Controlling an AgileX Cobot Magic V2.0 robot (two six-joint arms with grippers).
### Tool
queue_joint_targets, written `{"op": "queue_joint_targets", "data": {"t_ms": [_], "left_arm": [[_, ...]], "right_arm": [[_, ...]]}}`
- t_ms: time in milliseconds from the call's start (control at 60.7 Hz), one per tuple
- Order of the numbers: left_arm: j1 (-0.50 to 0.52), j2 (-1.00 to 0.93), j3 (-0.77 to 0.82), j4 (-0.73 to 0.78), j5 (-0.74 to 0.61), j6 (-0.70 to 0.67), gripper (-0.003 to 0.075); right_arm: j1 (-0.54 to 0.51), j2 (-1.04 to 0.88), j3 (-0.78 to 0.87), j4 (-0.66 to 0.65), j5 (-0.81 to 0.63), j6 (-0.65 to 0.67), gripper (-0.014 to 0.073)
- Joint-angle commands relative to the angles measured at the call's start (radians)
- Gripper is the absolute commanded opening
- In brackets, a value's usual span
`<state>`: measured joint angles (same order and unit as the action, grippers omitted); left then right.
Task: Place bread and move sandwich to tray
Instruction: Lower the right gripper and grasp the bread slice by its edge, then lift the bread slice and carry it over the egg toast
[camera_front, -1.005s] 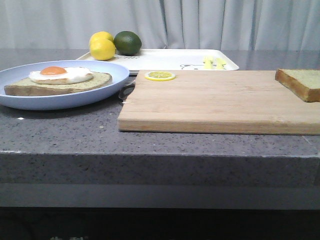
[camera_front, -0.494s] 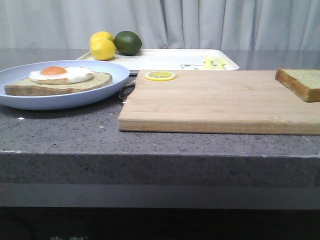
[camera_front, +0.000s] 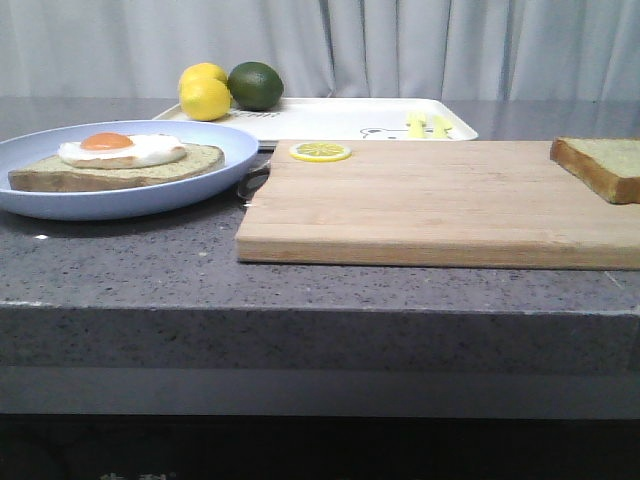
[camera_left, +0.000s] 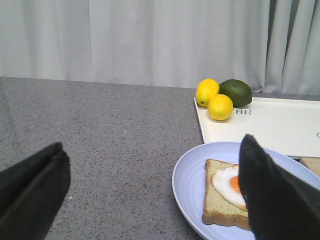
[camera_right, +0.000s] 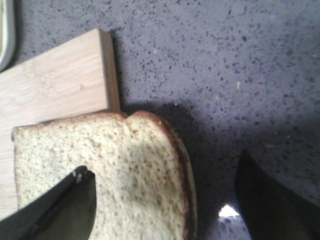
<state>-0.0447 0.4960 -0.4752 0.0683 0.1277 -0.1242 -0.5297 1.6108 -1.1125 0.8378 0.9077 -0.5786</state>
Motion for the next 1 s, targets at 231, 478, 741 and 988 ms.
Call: {"op": "queue_joint_targets", "data": {"t_ms": [231, 478, 741, 988], "left_arm": [[-0.006, 0.012, -0.036, -0.007, -0.09, -0.01, 0.0663], [-0.006, 0.012, -0.036, -0.007, -0.09, -0.01, 0.0663], [-0.006, 0.012, -0.036, -0.007, -0.09, -0.01, 0.0663], [-0.006, 0.012, -0.036, -0.007, -0.09, -0.01, 0.0663]], "right_arm": [[-0.008, 0.028, -0.033, 0.134, 0.096, -0.076, 0.0457], [-0.01, -0.02, -0.033, 0.187, 0.145, -0.076, -0.0128], [0.02, -0.135, -0.034, 0.397, 0.191, -0.077, -0.0118], [0.299, -0.162, -0.034, 0.756, 0.137, -0.077, -0.0118]]}}
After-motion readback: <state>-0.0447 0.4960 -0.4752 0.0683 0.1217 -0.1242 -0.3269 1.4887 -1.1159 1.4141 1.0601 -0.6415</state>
